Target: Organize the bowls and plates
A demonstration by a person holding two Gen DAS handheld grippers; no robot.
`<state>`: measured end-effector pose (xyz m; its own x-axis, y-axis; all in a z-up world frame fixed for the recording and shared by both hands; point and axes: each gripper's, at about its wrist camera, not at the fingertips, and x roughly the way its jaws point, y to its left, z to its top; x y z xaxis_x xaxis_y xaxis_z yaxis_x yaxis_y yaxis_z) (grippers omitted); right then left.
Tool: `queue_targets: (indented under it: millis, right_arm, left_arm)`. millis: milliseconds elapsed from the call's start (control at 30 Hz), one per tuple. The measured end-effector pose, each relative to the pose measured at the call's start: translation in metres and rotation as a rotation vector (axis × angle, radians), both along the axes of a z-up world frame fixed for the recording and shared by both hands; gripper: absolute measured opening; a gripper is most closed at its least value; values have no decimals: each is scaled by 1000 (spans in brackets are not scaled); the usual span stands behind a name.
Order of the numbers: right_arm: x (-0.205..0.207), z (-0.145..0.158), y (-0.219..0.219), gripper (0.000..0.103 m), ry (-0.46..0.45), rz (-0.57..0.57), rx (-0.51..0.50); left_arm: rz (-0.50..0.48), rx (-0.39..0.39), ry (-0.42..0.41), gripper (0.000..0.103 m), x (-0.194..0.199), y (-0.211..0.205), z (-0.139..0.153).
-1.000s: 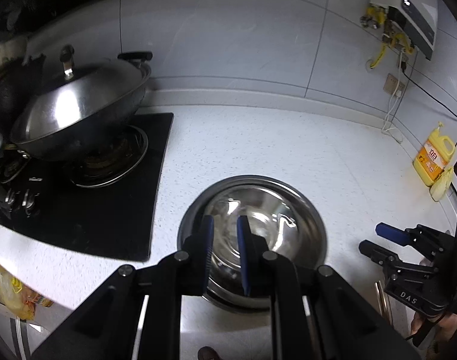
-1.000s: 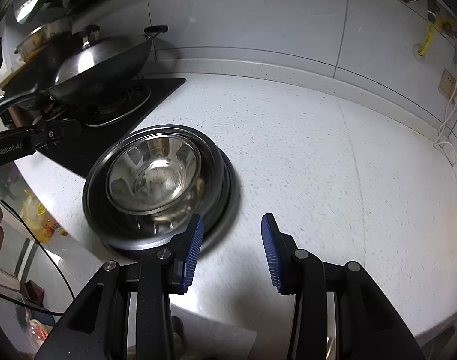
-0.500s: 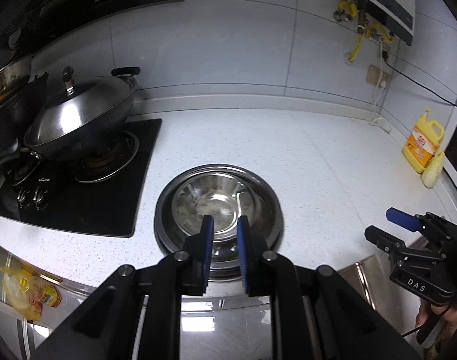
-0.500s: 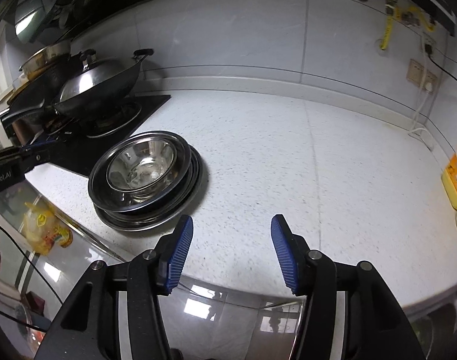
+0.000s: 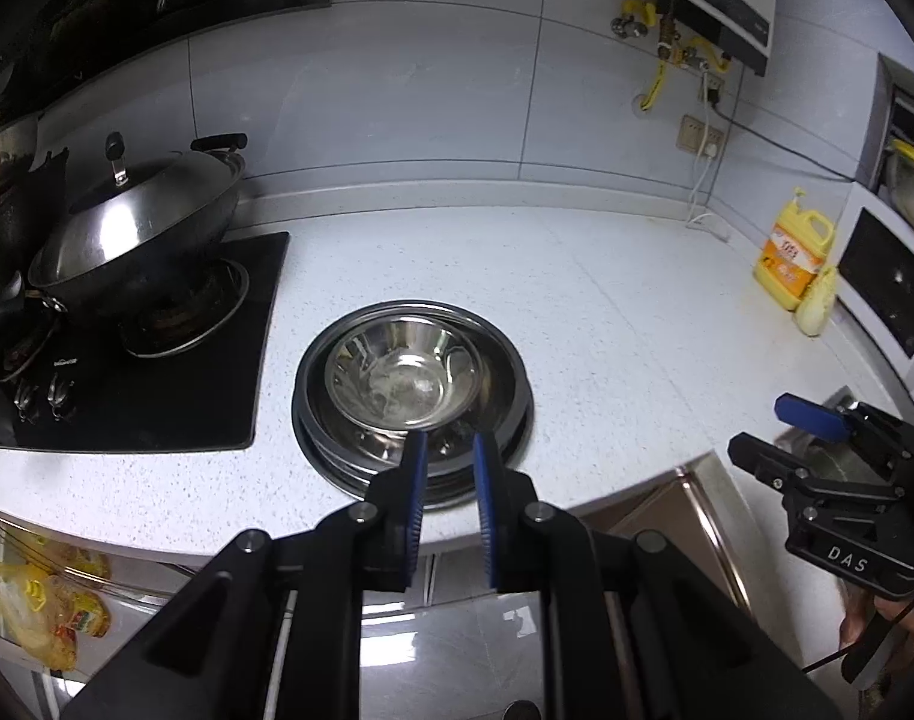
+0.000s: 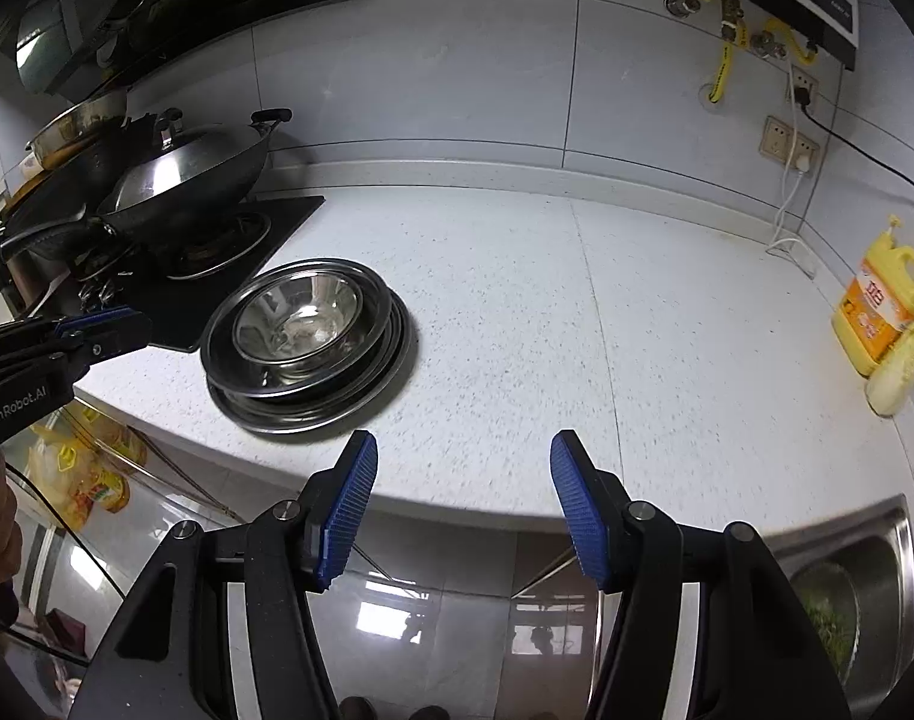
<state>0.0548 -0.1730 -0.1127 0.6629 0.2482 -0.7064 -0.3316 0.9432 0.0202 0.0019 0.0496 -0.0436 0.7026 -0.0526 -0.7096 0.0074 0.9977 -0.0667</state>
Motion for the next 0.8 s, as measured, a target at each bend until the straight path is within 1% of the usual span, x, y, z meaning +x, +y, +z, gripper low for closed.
queue_targets:
  millis: [167, 300, 433, 533, 600, 700, 800]
  right_arm:
    - [-14, 6, 7, 56, -11, -10, -3]
    - [-23, 11, 10, 56, -26, 8, 1]
    - [-28, 18, 6, 57, -44, 41, 28]
    - [-33, 23, -1, 59, -68, 53, 27]
    - [-35, 27, -10, 64, -80, 43, 37]
    - [-37, 30, -24, 64, -86, 23, 47]
    - [-39, 33, -36, 64, -88, 2, 56]
  left_arm:
    - [7, 2, -23, 15, -13, 7, 6]
    - [25, -5, -30, 15, -21, 6, 10]
    - [43, -13, -40, 15, -28, -1, 15]
    - [55, -22, -46, 15, -30, -10, 17]
    - [51, -13, -51, 15, -30, -17, 18]
    - [44, 6, -58, 15, -30, -28, 19]
    - [32, 5, -59, 15, -29, -37, 20]
